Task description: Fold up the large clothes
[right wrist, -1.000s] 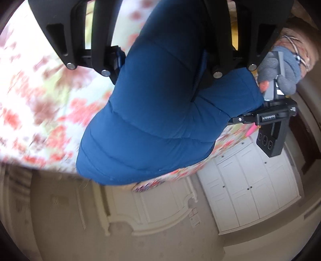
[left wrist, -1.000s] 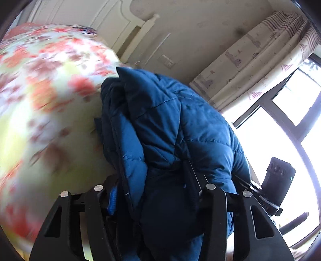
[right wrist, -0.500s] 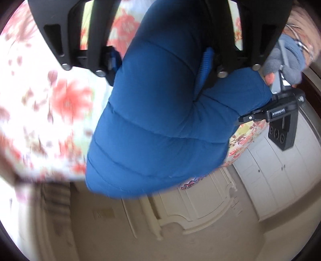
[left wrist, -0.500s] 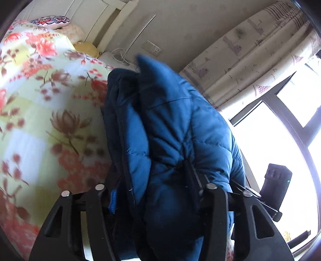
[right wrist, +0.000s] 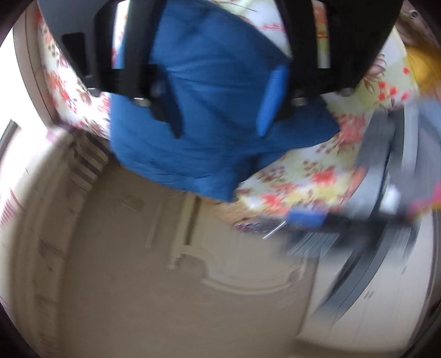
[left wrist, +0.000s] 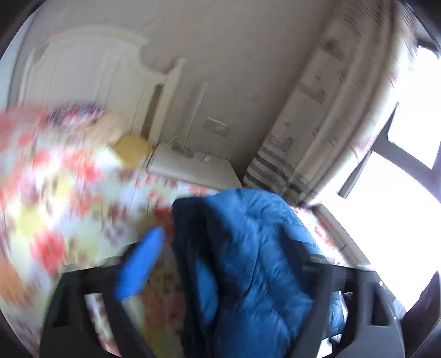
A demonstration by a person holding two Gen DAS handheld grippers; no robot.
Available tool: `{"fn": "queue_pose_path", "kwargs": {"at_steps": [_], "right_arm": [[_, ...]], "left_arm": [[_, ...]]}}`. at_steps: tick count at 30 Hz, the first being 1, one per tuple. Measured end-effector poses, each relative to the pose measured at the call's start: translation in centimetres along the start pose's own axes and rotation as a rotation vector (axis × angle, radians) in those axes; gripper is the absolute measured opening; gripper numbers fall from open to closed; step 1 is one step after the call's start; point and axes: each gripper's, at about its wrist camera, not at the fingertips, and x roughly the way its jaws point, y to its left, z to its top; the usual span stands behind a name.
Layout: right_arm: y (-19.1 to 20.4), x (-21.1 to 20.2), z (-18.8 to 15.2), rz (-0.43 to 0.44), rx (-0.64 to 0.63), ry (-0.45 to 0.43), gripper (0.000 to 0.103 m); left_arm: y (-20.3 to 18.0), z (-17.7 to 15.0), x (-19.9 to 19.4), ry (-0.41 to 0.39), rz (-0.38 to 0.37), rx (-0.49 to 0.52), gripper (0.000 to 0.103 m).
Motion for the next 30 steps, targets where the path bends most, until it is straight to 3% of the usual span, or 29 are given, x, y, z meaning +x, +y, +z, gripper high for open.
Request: {"fn": "queue_pose_path", "kwargs": {"at_steps": [2, 4, 8, 11, 15, 17, 19, 30], "right_arm": [[2.7, 1.9, -0.6, 0.006, -0.075, 0.037, 0.026], [4.5, 3.1, -1.1, -0.020, -0.122, 0.060, 0.018], [5.6, 3.6, -2.2, -0.054, -0.160, 0.075, 0.018], [6.5, 3.5, -2.5, -0.079, -0.193, 0.081, 0.018], [8.2, 3.9, -2.8, -0.135, -0.269, 0.100, 0.018], [8.9, 4.4, -2.9, -0.150, -0.297, 0.109, 0.018], [9.5, 4.5, -2.9, -0.155, -0.316, 0.112, 0.018], [9.5, 4.9, -1.9, -0.106, -0.304, 0.129, 0.018]], "left_arm": [[-2.6, 2.5, 1.9, 0.050, -0.007, 0.132, 0.097], [-4.6, 3.7, 4.1, 0.093, 0.004, 0.235, 0.098], [-6.4, 4.2, 10.0, 0.176, 0.036, 0.334, 0.098], [-5.3, 4.1, 14.5, 0.238, 0.063, 0.264, 0.098], [-0.9, 2.2, 19.2, 0.321, 0.125, 0.128, 0.099], [2.1, 1.2, 20.4, 0.351, 0.049, -0.003, 0.099], [3.7, 0.8, 20.8, 0.366, 0.002, -0.058, 0.099], [5.2, -0.4, 21.2, 0.352, -0.048, -0.091, 0.099]]}}
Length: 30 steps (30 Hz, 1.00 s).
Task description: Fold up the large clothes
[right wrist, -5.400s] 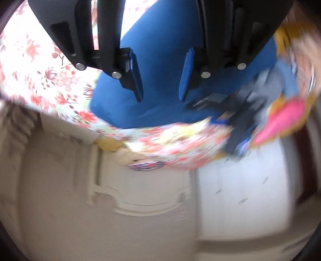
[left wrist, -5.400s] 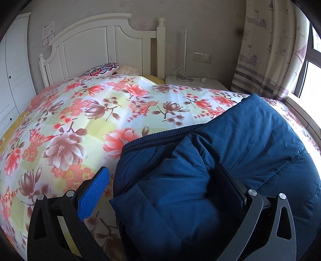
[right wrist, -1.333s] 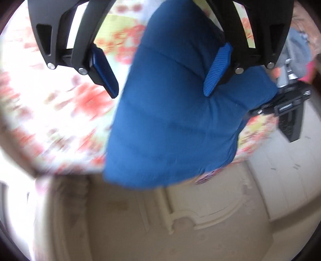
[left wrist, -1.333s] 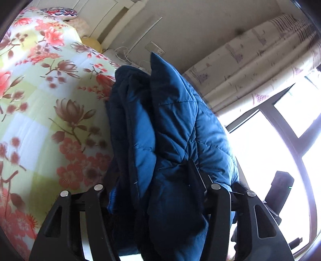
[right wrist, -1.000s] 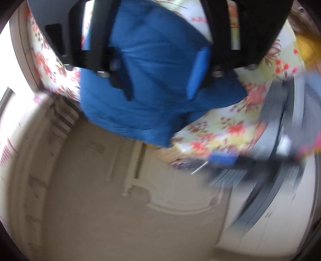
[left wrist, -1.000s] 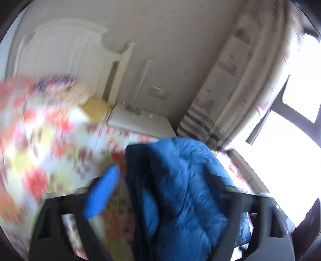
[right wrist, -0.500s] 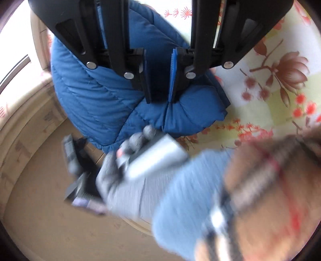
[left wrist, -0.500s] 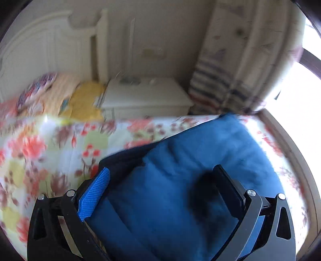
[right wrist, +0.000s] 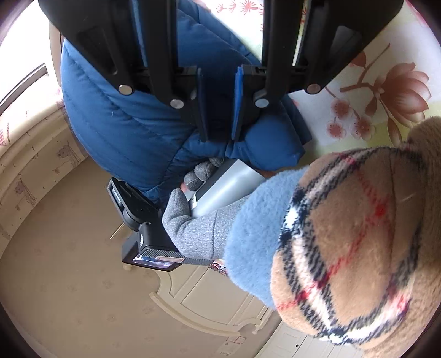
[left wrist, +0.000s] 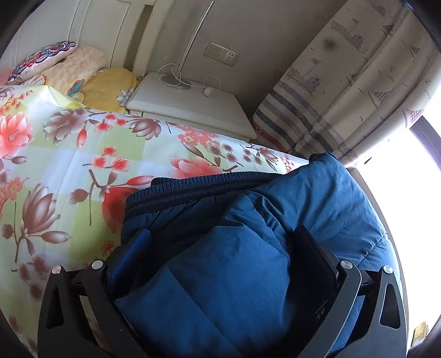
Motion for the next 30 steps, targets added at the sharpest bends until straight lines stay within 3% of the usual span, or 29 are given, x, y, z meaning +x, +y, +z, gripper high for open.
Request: {"fn": "queue_pose_path", "kwargs": {"at_steps": [2, 4, 6, 7, 8, 11, 14, 18, 20, 21, 25, 30], "right_arm": [[-1.0, -0.4, -0.4, 0.040, 0.038, -0.018, 0.018], [-3.1, -1.8, -0.9, 0.139, 0.146, -0.034, 0.019], [-5.0, -4.4, -2.0, 0.236, 0.232, -0.080, 0.042], [-5.8, -6.0, -2.9, 0.244, 0.261, -0.118, 0.063], [-6.7, -7.6, -3.9, 0.228, 0.289, -0.150, 0.066], [-9.5, -10.6, -6.6, 0.216, 0.385, -0.196, 0.066], [-13.2, -11.2, -9.6, 0.194, 0.525, -0.205, 0.068], [-15.3, -9.1, -12.6, 0.182, 0.665, -0.121, 0.068], [-14.1, -7.2, -13.0, 0.219, 0.647, -0.042, 0.074], [-13.5, -7.3, -12.9, 0.203, 0.616, -0.043, 0.077], [-13.6, -9.2, -12.3, 0.260, 0.613, -0.071, 0.079], [-15.7, -12.5, -12.3, 0.212, 0.653, -0.101, 0.079]], "left_arm": [[-0.4, 0.1, -0.1, 0.001, 0.017, 0.009, 0.099], [-1.0, 0.1, -0.7, -0.004, 0.058, 0.031, 0.099], [-2.0, 0.1, -2.4, -0.033, 0.178, 0.076, 0.099], [-2.6, -0.1, -3.5, -0.057, 0.227, 0.103, 0.099], [-3.6, -0.5, -5.4, -0.107, 0.274, 0.142, 0.099], [-6.0, -2.5, -10.8, -0.248, 0.340, 0.205, 0.099], [-8.4, -5.9, -14.5, -0.313, 0.280, 0.236, 0.099], [-10.5, -10.9, -14.2, -0.264, 0.282, 0.292, 0.099], [-10.8, -12.9, -12.1, -0.201, 0.350, 0.312, 0.099], [-10.3, -14.0, -11.2, -0.178, 0.336, 0.294, 0.099], [-8.3, -15.6, -12.6, -0.199, 0.277, 0.162, 0.099], [-8.9, -18.0, -16.8, -0.268, 0.380, 0.191, 0.099]]}}
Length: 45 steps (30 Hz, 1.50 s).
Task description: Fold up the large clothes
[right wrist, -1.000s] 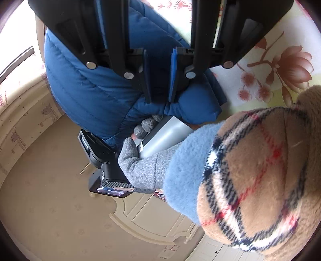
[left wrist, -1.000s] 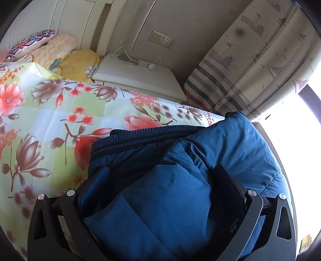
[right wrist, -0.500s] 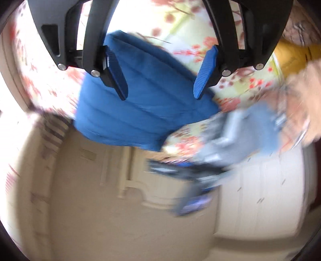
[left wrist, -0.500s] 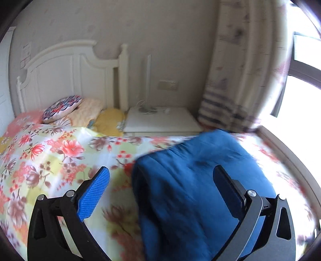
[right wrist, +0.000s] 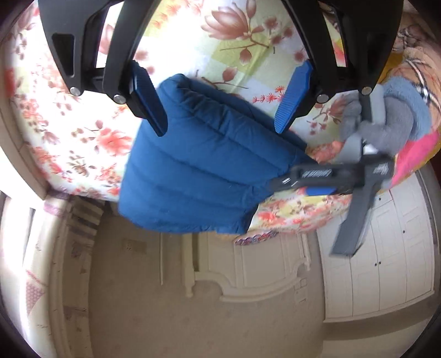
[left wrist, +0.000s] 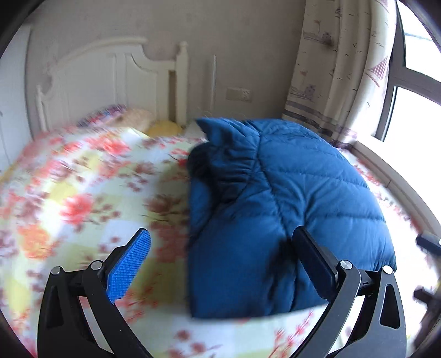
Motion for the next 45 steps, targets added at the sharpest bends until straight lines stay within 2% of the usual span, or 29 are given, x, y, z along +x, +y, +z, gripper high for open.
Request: {"fn": "queue_pose_path", "kwargs": {"at_steps": [4, 7, 10, 14, 16, 19, 30, 45], "right_arm": [[-0.3, -3.5, 1.5, -0.069, 0.090, -0.078, 0.093], [0.4, -5.5, 2.7, -0.120, 0.090, -0.129, 0.100], [1.8, -7.4, 3.5, -0.165, 0.068, -0.158, 0.100], [2.9, -9.0, 4.6, -0.197, 0.054, -0.175, 0.100], [3.4, -9.4, 4.8, -0.204, 0.054, -0.179, 0.100], [3.8, -9.4, 5.0, -0.220, 0.045, -0.170, 0.100], [3.8, -6.7, 4.0, -0.228, 0.021, -0.065, 0.100], [4.1, -7.1, 3.9, -0.233, 0.015, -0.074, 0.100]], "left_arm": [[0.4, -0.6, -4.0, -0.043, 0.077, -0.010, 0.099], [0.9, -0.4, -7.3, -0.095, 0.119, -0.037, 0.099], [0.7, 0.0, -10.4, -0.147, 0.178, -0.026, 0.099], [-0.6, -0.1, -13.7, -0.204, 0.268, 0.040, 0.099], [-1.2, -0.3, -14.8, -0.226, 0.288, 0.064, 0.099], [-1.3, -0.4, -15.8, -0.231, 0.229, 0.052, 0.099], [-2.6, -1.3, -15.1, -0.185, 0.199, 0.049, 0.099], [-3.4, -1.5, -15.3, -0.178, 0.182, 0.052, 0.099]]}}
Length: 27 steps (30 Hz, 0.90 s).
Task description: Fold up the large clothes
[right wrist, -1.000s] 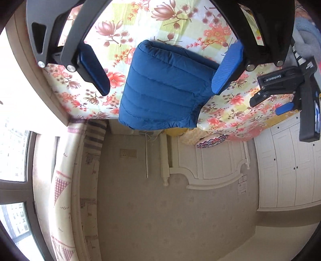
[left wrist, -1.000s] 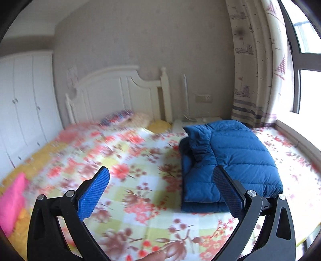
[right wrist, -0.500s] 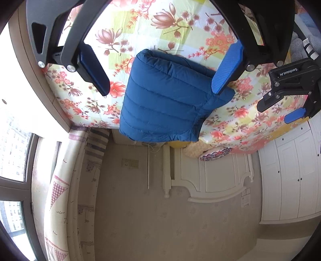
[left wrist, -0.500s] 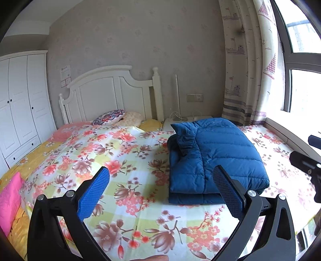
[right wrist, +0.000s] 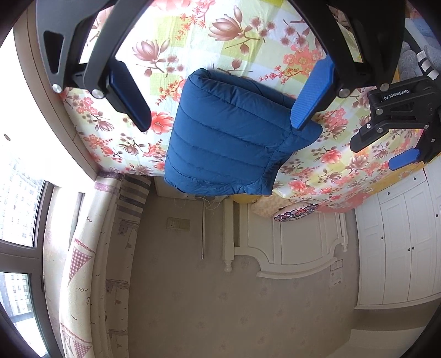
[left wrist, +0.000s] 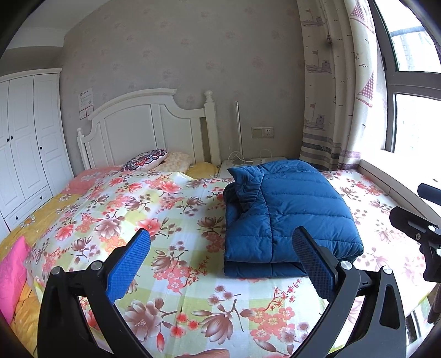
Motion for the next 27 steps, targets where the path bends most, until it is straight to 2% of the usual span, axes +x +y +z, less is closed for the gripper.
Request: {"fn": "queue_pose_path", "kwargs": {"at_steps": [27], "right_arm": [[0.12, -0.06, -0.07, 0.000, 0.002, -0.003, 0.100]], "left_arm": [[-0.01, -0.20, 0.31, 0.021, 0.001, -0.008, 0.099]]}}
